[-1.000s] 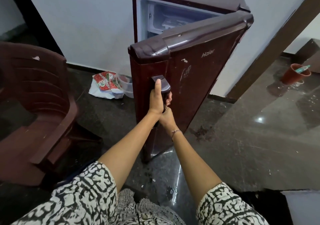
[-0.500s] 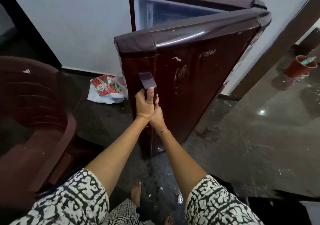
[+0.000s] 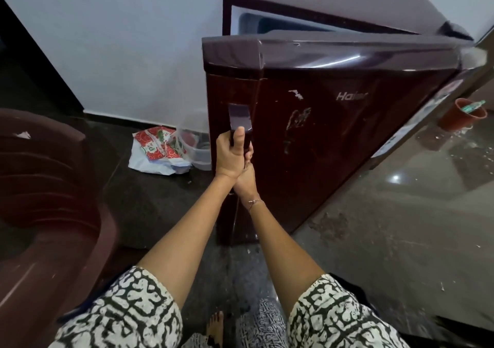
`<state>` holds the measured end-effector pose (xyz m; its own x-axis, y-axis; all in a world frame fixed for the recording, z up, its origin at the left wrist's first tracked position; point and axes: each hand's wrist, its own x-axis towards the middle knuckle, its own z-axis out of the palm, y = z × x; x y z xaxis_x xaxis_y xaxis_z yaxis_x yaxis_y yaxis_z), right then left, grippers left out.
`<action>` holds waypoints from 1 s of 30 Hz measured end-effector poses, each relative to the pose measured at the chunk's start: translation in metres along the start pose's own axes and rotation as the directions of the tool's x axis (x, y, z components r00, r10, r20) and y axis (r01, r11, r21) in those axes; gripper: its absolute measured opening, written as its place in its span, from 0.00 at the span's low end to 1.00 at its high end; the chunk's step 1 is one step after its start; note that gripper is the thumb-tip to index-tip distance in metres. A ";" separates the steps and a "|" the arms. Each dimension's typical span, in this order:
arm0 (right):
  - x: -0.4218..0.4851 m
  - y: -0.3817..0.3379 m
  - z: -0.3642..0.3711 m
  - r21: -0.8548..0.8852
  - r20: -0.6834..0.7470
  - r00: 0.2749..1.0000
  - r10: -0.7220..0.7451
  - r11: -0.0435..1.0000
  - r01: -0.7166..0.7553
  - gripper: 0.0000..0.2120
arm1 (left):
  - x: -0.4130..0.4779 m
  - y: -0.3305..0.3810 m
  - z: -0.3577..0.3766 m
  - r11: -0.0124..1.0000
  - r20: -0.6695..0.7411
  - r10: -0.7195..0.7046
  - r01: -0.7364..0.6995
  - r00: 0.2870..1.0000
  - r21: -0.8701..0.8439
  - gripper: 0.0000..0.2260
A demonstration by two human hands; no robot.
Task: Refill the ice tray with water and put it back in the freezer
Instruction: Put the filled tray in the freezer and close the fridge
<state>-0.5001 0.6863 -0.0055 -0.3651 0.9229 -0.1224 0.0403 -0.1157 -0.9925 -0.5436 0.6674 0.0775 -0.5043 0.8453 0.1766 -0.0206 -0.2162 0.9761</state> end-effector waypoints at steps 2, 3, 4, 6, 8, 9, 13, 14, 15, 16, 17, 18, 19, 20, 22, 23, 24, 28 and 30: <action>0.016 -0.001 0.006 0.001 0.000 1.000 0.008 1.000 -0.008 0.05 | 0.016 -0.004 -0.002 1.000 -0.022 0.013 -0.013 1.000 0.009 0.46; 0.022 -0.001 0.008 -0.005 -0.005 1.000 0.006 1.000 -0.006 0.04 | 0.023 -0.006 -0.003 1.000 -0.031 0.015 -0.014 0.999 0.022 0.45; 0.031 -0.002 0.012 -0.021 -0.014 1.000 0.003 1.000 -0.003 0.05 | 0.032 -0.008 -0.005 0.999 -0.039 0.015 -0.013 0.999 0.032 0.42; 0.046 -0.005 0.018 -0.052 -0.039 0.999 -0.004 0.999 0.002 0.08 | 0.048 -0.012 -0.007 0.999 -0.058 0.006 -0.004 0.998 0.038 0.36; 0.057 -0.008 0.022 -0.066 -0.058 0.998 -0.008 0.998 0.004 0.10 | 0.062 -0.013 -0.008 0.999 -0.066 0.015 -0.012 0.998 0.042 0.31; 0.064 -0.008 0.023 -0.065 -0.063 0.998 -0.003 0.998 -0.001 0.08 | 0.069 -0.014 -0.009 0.999 -0.060 0.014 -0.012 0.998 0.044 0.32; 0.088 -0.012 0.027 -0.066 -0.058 0.998 0.016 0.998 -0.019 0.07 | 0.095 -0.019 -0.010 0.998 -0.064 -0.013 0.017 0.998 0.060 0.41; 0.094 -0.016 0.028 -0.069 -0.058 0.998 0.022 0.997 -0.026 0.08 | 0.103 -0.022 -0.009 0.998 -0.064 -0.011 0.015 0.998 0.061 0.42; 0.101 -0.019 0.029 -0.071 -0.058 0.998 0.023 0.997 -0.027 0.11 | 0.110 -0.024 -0.009 0.998 -0.068 -0.013 0.017 0.998 0.063 0.43; 0.107 -0.021 0.030 -0.074 -0.066 0.997 0.030 0.997 -0.034 0.12 | 0.117 -0.026 -0.010 0.998 -0.070 -0.014 0.019 0.997 0.063 0.46; 0.113 -0.023 0.031 -0.069 -0.070 0.997 0.032 0.997 -0.037 0.11 | 0.124 -0.028 -0.009 0.998 -0.069 -0.018 0.022 0.997 0.062 0.48; 0.117 -0.025 0.032 -0.060 -0.068 0.997 0.035 0.997 -0.039 0.08 | 0.130 -0.029 -0.009 0.998 -0.064 -0.022 0.026 0.998 0.060 0.50; 0.123 -0.026 0.031 -0.050 -0.060 0.998 0.032 0.998 -0.035 0.05 | 0.137 -0.030 -0.008 0.998 -0.052 -0.026 0.029 0.998 0.058 0.49; 0.128 -0.029 0.031 -0.036 -0.052 0.998 0.034 0.999 -0.036 0.05 | 0.143 -0.030 -0.007 0.997 -0.038 -0.028 0.031 0.999 0.071 0.47; 0.139 -0.034 0.029 -0.034 -0.040 0.998 0.038 0.999 -0.040 0.06 | 0.156 -0.032 -0.005 0.995 -0.033 -0.031 0.034 0.999 0.095 0.41; 0.141 -0.037 0.028 -0.041 -0.036 0.998 0.042 0.998 -0.044 0.08 | 0.159 -0.030 -0.004 0.996 -0.029 -0.033 0.035 0.999 0.085 0.41; 0.144 -0.039 0.027 -0.052 -0.036 0.998 0.046 0.998 -0.048 0.11 | 0.161 -0.028 -0.003 0.995 -0.027 -0.036 0.039 0.999 0.087 0.42; 0.144 -0.041 0.024 -0.101 -0.037 0.999 0.028 0.994 -0.032 0.17 | 0.160 -0.022 0.003 0.993 -0.091 0.037 -0.027 0.995 0.113 0.28; 0.142 -0.044 0.023 -0.099 -0.040 0.999 0.027 0.995 -0.030 0.16 | 0.159 -0.021 0.002 0.996 -0.122 0.021 -0.010 0.992 0.093 0.33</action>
<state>-0.5753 0.8140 0.0208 -0.3268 0.9333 -0.1488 0.1428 -0.1068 -0.9840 -0.6213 0.8075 0.0852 -0.6059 0.7748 0.1804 0.0650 -0.1778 0.9819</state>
